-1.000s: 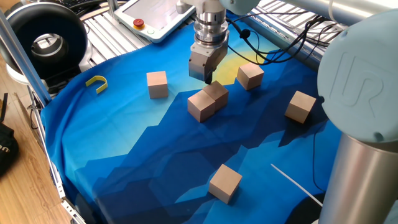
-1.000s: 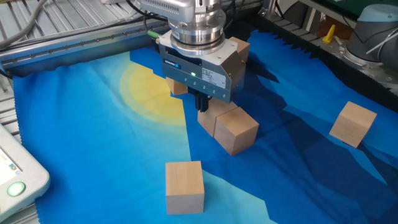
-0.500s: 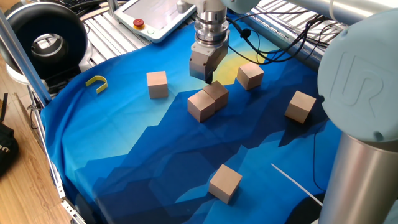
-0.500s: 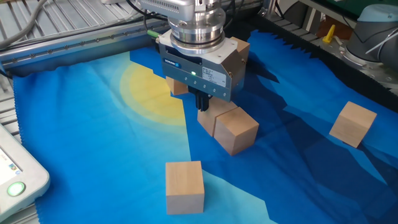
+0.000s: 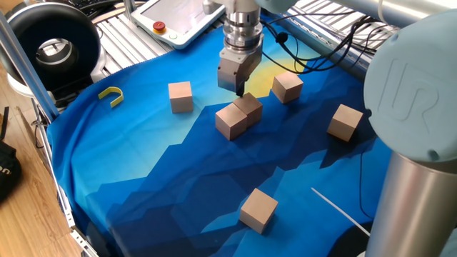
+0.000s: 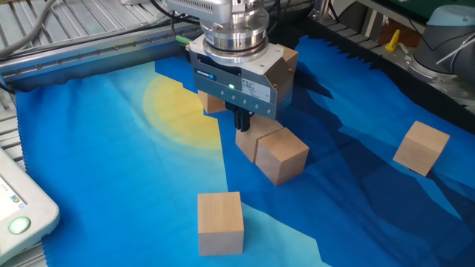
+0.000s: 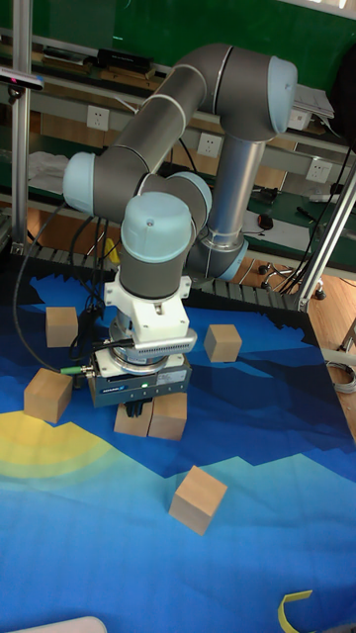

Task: Stack the blocks into a pyramid shape

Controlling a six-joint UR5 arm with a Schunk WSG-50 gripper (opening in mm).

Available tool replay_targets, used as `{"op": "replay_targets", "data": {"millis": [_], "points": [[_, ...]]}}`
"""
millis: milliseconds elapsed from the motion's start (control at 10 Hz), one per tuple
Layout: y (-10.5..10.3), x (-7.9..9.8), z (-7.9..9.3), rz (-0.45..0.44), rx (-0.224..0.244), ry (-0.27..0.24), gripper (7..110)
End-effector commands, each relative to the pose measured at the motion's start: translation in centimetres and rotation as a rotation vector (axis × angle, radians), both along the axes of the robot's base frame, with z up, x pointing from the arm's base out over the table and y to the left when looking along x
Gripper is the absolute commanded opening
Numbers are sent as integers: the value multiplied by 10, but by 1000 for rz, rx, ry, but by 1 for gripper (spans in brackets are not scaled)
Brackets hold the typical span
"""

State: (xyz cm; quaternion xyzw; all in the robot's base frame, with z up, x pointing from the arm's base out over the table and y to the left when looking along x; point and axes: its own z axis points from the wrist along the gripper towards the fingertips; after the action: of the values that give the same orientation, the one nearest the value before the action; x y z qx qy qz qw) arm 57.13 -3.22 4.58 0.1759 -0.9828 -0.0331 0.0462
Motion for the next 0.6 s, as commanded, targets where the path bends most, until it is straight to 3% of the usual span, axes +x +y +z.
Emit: {"op": "replay_targets", "data": {"millis": [0, 300, 500], "points": [[-3, 2, 5, 4, -1, -1, 7], [-19, 13, 16, 22, -36, -20, 7], [-39, 42, 22, 21, -100, -131, 7]]}}
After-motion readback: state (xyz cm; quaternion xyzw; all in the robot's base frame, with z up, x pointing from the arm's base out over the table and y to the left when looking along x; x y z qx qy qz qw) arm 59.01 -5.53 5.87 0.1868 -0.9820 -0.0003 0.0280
